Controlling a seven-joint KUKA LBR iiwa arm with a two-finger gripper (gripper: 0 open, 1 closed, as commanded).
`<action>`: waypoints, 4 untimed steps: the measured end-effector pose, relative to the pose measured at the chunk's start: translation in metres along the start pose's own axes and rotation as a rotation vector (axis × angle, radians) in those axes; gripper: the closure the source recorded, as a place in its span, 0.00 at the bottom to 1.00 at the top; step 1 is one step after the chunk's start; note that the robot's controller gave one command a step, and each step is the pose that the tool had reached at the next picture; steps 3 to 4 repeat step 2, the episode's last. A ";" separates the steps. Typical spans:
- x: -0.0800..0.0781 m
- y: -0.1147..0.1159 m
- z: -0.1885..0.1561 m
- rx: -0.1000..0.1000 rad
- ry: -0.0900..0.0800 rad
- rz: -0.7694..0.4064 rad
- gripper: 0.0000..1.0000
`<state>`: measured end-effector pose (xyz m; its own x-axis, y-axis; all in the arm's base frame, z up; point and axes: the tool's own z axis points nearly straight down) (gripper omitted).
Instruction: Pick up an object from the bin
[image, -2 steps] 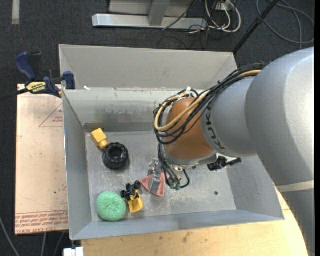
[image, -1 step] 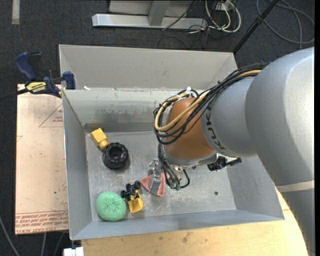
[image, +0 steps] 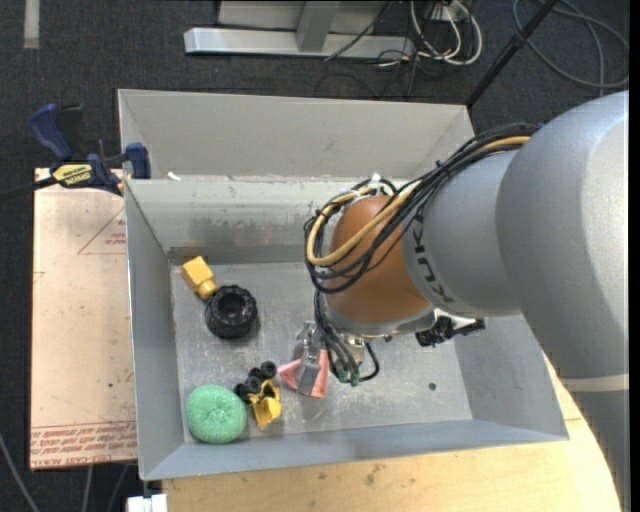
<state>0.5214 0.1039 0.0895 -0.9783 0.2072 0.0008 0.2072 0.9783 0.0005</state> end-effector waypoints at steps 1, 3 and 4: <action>0.008 0.004 -0.002 -0.002 -0.003 -0.001 1.00; -0.017 0.005 -0.142 -0.002 -0.006 -0.009 1.00; -0.017 0.005 -0.142 -0.002 -0.006 -0.009 1.00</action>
Offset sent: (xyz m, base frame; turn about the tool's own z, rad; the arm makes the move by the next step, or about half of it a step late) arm 0.0165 0.0006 0.1411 -0.0072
